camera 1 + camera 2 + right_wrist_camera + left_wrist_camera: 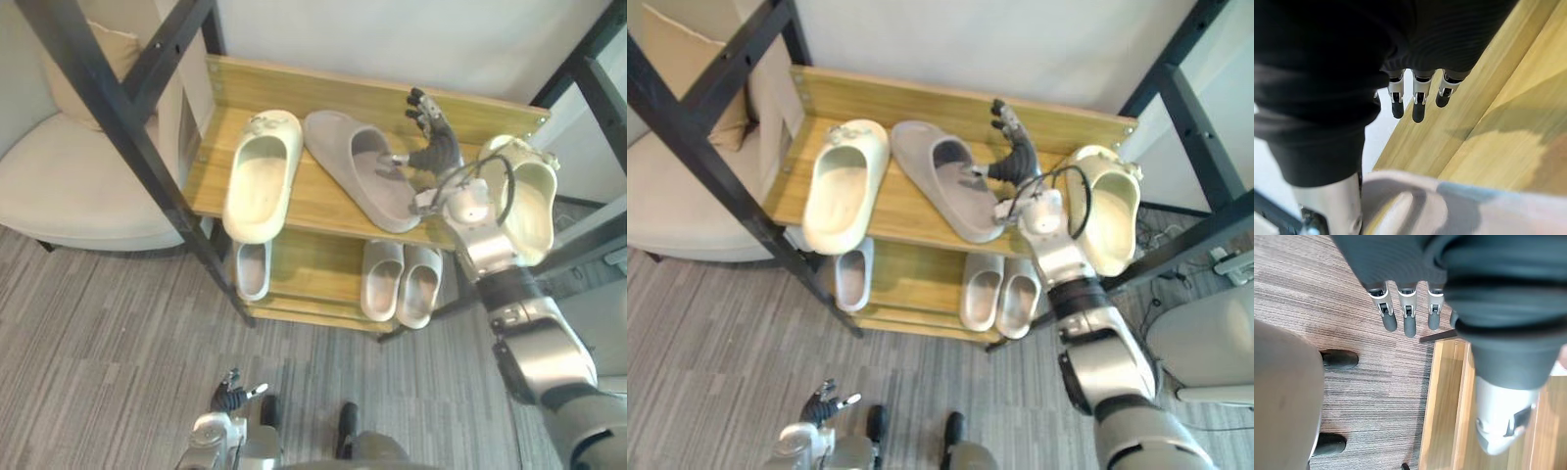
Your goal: Organize the slippers on the shoe rack
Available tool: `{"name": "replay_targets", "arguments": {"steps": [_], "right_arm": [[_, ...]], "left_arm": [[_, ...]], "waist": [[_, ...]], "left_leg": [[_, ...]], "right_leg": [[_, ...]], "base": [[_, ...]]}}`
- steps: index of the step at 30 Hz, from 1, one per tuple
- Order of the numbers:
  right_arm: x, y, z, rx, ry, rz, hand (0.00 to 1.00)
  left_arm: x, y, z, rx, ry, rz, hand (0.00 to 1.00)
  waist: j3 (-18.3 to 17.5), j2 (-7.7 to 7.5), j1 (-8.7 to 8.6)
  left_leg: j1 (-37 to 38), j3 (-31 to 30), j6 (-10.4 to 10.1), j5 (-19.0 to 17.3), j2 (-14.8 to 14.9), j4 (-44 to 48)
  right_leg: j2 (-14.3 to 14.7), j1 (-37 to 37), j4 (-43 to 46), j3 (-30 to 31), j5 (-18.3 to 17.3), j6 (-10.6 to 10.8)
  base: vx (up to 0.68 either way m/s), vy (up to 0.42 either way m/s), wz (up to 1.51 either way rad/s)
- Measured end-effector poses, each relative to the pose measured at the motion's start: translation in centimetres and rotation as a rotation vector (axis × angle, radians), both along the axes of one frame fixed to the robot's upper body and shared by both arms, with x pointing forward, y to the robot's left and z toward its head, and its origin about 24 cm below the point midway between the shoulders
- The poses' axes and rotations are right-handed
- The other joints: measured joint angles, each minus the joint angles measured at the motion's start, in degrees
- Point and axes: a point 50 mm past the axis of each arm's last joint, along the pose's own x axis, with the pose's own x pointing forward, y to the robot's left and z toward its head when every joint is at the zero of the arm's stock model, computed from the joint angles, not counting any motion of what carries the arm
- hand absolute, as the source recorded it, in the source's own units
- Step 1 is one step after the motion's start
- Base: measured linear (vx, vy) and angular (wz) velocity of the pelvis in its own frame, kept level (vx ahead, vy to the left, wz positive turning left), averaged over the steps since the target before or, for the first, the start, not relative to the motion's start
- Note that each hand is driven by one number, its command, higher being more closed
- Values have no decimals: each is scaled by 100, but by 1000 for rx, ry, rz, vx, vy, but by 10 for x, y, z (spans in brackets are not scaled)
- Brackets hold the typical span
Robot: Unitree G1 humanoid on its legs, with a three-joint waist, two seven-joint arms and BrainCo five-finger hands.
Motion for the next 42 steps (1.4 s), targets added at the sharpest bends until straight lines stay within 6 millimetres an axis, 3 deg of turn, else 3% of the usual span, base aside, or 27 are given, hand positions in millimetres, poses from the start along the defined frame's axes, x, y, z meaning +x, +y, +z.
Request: {"name": "replay_targets", "arguments": {"steps": [8,9,19,23,33,42], "right_arm": [[6,15,6,-174,2,11,0],[8,17,4,-221,14,5,100],[10,36,24,-353,-55,12,100],[10,31,26,-324,-59,-2,100],[-7,12,-3,-209,-48,-2,100],[-57,-6,-27,-77,-109,11,100]], "left_arm": [[3,3,2,8,-10,-1,0],[5,5,3,13,-15,-1,0],[8,5,4,10,-21,0,0],[8,5,4,6,-21,7,0],[7,5,3,4,-15,7,0],[-1,5,0,6,11,10,0]], "waist": [[57,-100,54],[71,-126,110],[71,-128,192],[71,-128,195],[69,-134,172],[-24,-134,-62]], "left_leg": [[8,17,-24,20,24,0],[7,17,-26,22,27,0],[-48,-108,-31,27,65,12],[-48,-114,-30,26,59,10],[55,-78,-33,20,52,7],[99,11,-34,21,35,7]], "right_leg": [[25,1,-5,28,-2,-3],[29,1,-7,27,-2,-3],[51,10,-8,7,0,-2],[43,15,-6,-20,0,-3],[32,82,21,3,0,-2],[24,80,21,102,-2,1]], "base": [[0,0,0],[0,0,0],[15,-2,7],[6,3,1],[-7,0,-2],[-8,1,-5]]}}
